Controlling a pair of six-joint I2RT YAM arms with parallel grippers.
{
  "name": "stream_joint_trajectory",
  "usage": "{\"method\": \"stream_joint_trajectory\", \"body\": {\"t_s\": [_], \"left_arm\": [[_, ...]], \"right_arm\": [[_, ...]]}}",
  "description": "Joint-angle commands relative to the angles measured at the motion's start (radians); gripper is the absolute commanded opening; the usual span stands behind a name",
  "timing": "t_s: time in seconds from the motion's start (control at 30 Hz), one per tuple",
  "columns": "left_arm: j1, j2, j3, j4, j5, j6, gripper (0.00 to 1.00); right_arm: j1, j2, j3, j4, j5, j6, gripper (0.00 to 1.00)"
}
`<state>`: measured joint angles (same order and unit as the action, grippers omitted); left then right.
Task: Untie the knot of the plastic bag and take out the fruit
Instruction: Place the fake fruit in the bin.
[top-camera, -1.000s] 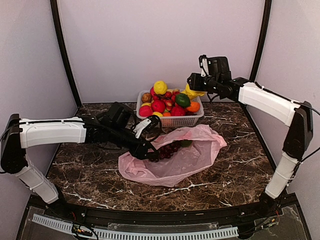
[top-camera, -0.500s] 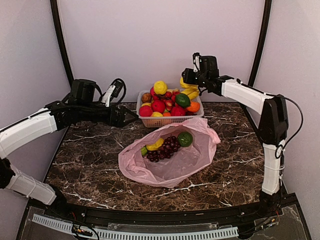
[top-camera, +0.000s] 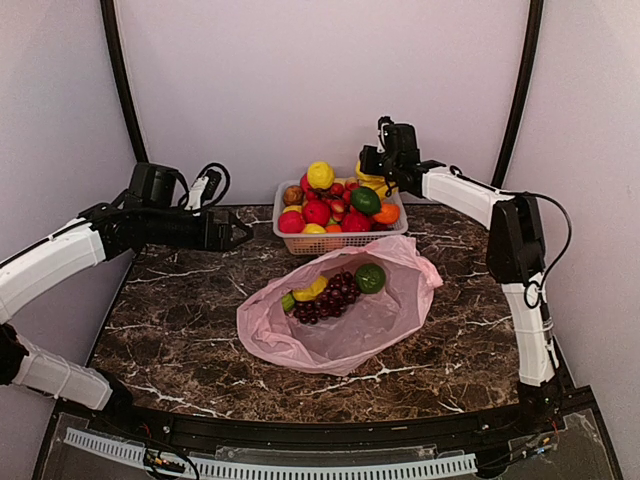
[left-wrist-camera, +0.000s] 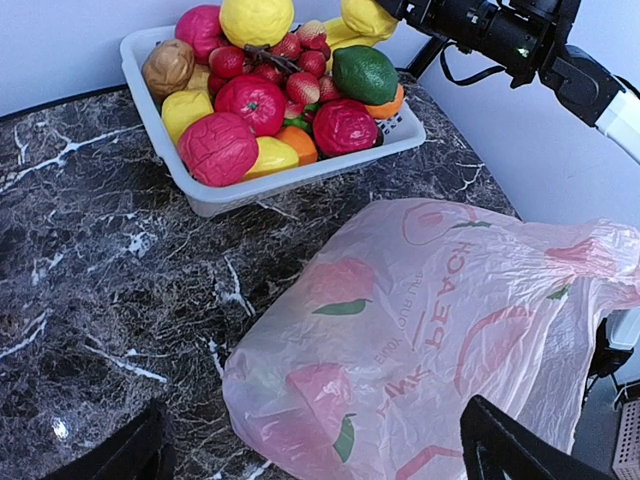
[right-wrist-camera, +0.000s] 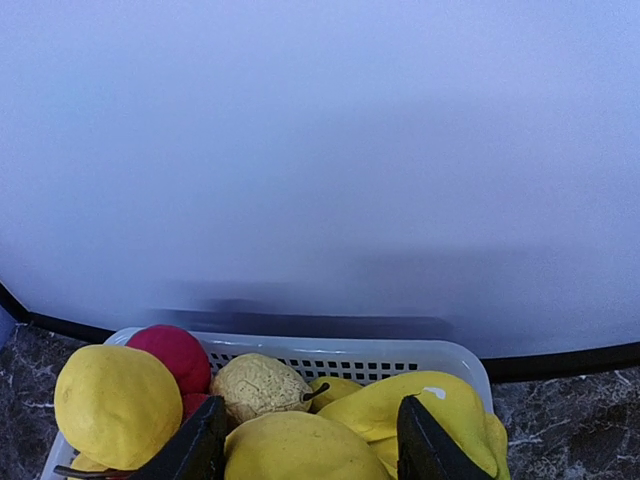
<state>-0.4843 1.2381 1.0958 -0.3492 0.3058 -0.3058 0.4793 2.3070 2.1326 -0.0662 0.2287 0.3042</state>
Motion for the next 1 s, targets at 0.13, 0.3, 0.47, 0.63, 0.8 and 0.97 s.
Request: {"method": "stream_joint_trajectory", "body": {"t_s": [0.13, 0.3, 0.47, 0.63, 0.8, 0.97], "left_arm": [[0.009, -0.002, -0.044, -0.036, -0.040, -0.045, 0.99], [0.009, -0.011, -0.056, -0.039, -0.041, -0.056, 0.99], [0.009, -0.020, -0.068, -0.043, -0.049, -0.064, 0.99], [0.009, -0.027, -0.068, -0.051, -0.066, -0.060, 0.99], [0.009, -0.032, -0.062, -0.053, -0.074, -0.059, 0.99], [0.009, -0.038, -0.065, -0.007, -0.002, -0.052, 0.99]], "right_arm": [[-0.004, 0.050, 0.061, 0.040, 0.018, -0.014, 0.57], [-0.004, 0.064, 0.063, 0.037, 0.035, -0.017, 0.61], [-0.004, 0.074, 0.072, 0.037, 0.035, -0.014, 0.66], [-0.006, 0.071, 0.085, 0.037, -0.013, -0.030, 0.69], [-0.004, 0.030, 0.071, 0.039, -0.075, -0.048, 0.74], [-0.003, -0.097, -0.025, 0.047, -0.159, -0.074, 0.87]]}}
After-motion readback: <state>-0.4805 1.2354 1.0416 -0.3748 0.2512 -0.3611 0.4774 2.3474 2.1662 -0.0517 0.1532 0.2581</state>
